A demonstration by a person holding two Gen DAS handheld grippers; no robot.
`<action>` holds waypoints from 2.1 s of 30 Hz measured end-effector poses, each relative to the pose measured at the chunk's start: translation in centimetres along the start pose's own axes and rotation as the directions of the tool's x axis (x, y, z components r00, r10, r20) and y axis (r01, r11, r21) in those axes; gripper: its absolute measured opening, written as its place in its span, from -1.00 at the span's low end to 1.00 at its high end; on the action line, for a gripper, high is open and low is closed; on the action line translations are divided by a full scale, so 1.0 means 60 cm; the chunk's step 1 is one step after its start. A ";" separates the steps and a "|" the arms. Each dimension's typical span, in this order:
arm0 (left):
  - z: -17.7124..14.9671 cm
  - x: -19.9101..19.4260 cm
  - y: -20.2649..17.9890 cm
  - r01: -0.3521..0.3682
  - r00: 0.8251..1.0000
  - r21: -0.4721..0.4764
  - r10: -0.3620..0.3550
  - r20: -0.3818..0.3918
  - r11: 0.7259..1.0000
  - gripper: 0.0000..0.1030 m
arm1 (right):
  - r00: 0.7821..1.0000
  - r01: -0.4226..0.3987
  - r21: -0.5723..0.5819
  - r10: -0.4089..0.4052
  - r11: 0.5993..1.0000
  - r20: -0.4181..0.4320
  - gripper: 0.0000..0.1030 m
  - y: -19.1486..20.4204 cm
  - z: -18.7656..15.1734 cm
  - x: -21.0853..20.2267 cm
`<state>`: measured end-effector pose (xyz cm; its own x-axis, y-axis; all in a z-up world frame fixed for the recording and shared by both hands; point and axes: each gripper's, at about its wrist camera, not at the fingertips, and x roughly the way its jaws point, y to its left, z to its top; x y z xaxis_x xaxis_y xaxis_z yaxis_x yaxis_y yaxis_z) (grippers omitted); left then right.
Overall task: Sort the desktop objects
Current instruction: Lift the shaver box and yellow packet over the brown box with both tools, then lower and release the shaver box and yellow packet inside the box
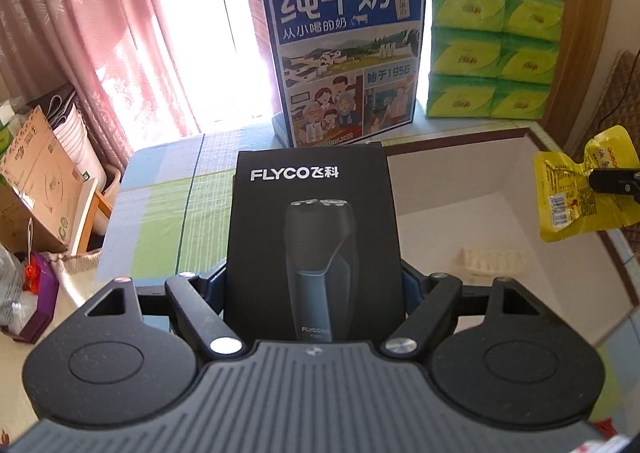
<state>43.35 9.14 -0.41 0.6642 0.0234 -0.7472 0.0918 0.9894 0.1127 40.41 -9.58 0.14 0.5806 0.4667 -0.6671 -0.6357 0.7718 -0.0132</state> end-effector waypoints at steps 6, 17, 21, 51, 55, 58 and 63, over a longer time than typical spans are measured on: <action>0.019 0.068 -0.008 -0.042 0.999 0.010 0.042 -0.009 0.999 0.49 | 0.999 0.032 -0.035 -0.033 0.999 -0.040 -0.70 -0.004 0.002 0.057; 0.019 0.158 -0.031 -0.061 0.997 0.053 0.063 -0.036 0.997 0.50 | 0.996 0.046 -0.113 -0.055 0.992 -0.076 -0.70 0.001 0.001 0.119; 0.016 0.175 -0.036 -0.061 0.997 0.081 0.065 -0.041 0.995 0.46 | 0.995 0.048 -0.130 -0.059 0.990 -0.081 -0.70 0.000 0.001 0.132; 0.013 0.143 -0.024 -0.004 0.999 0.055 0.006 -0.031 0.998 0.70 | 0.999 -0.035 -0.212 0.028 0.977 -0.032 0.43 0.016 -0.013 0.146; 0.010 0.129 -0.023 0.009 1.000 0.044 -0.007 -0.030 0.999 0.77 | 0.999 -0.048 -0.205 0.043 0.977 -0.029 0.69 0.018 -0.018 0.129; 0.007 0.114 -0.022 0.014 0.999 0.039 -0.013 -0.030 0.999 0.79 | 0.998 -0.059 -0.182 0.055 0.982 -0.028 0.84 0.019 -0.021 0.114; 0.001 0.080 -0.024 0.022 0.999 0.031 -0.021 -0.024 0.999 0.86 | 0.998 -0.061 -0.130 0.059 0.990 -0.023 0.96 0.019 -0.026 0.089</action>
<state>46.44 7.82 -4.13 0.6439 0.0059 -0.7651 0.1296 0.9847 0.1167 42.01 -6.88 -4.58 0.5306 0.5015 -0.6833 -0.7310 0.6789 -0.0694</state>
